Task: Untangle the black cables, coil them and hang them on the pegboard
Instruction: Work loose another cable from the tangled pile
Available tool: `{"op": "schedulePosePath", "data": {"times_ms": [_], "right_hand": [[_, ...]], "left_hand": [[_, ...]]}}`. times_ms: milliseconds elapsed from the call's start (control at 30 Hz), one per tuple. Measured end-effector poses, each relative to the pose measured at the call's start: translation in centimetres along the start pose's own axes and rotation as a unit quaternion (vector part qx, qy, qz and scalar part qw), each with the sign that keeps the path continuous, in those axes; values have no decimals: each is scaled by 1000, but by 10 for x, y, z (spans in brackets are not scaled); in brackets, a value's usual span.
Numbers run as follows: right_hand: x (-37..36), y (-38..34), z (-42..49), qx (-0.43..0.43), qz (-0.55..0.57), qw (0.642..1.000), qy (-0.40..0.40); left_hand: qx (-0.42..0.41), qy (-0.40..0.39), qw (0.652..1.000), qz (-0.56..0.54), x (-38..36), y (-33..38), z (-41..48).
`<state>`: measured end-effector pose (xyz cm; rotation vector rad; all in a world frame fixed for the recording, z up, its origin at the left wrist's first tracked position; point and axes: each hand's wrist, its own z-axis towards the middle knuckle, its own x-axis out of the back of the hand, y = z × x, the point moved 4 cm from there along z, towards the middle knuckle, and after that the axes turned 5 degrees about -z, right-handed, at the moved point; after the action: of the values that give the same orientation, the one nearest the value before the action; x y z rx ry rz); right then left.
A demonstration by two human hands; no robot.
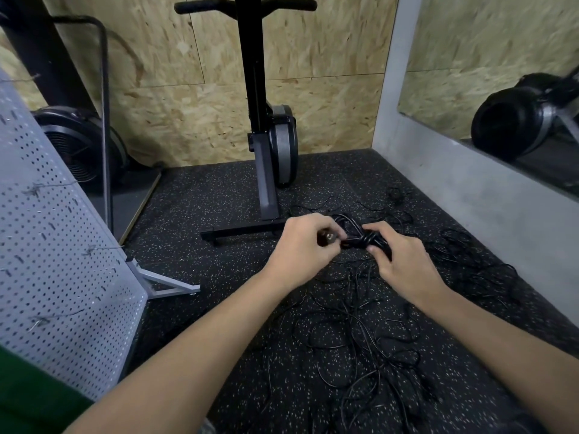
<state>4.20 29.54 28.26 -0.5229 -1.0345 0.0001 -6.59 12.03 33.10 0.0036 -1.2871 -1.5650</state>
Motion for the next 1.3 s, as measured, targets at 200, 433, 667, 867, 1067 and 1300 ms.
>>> {"op": "schedulePosePath", "data": {"times_ms": [200, 433, 667, 867, 1067, 1300], "right_hand": [[4, 6, 0, 0, 48, 999, 11], [0, 0, -2, 36, 34, 999, 7], [1, -12, -3, 24, 66, 997, 28], [4, -18, -4, 26, 75, 996, 46], [-2, -23, -6, 90, 49, 994, 32], [-5, -24, -5, 92, 68, 993, 24]], "left_hand": [[29, -6, 987, -155, -2, 3, 5], [112, 53, 976, -177, -4, -15, 3], [117, 82, 987, -75, -16, -19, 3], [155, 54, 986, -31, -28, -17, 8], [168, 69, 982, -58, -21, -26, 7], [163, 134, 973, -98, -18, -23, 1]]}}
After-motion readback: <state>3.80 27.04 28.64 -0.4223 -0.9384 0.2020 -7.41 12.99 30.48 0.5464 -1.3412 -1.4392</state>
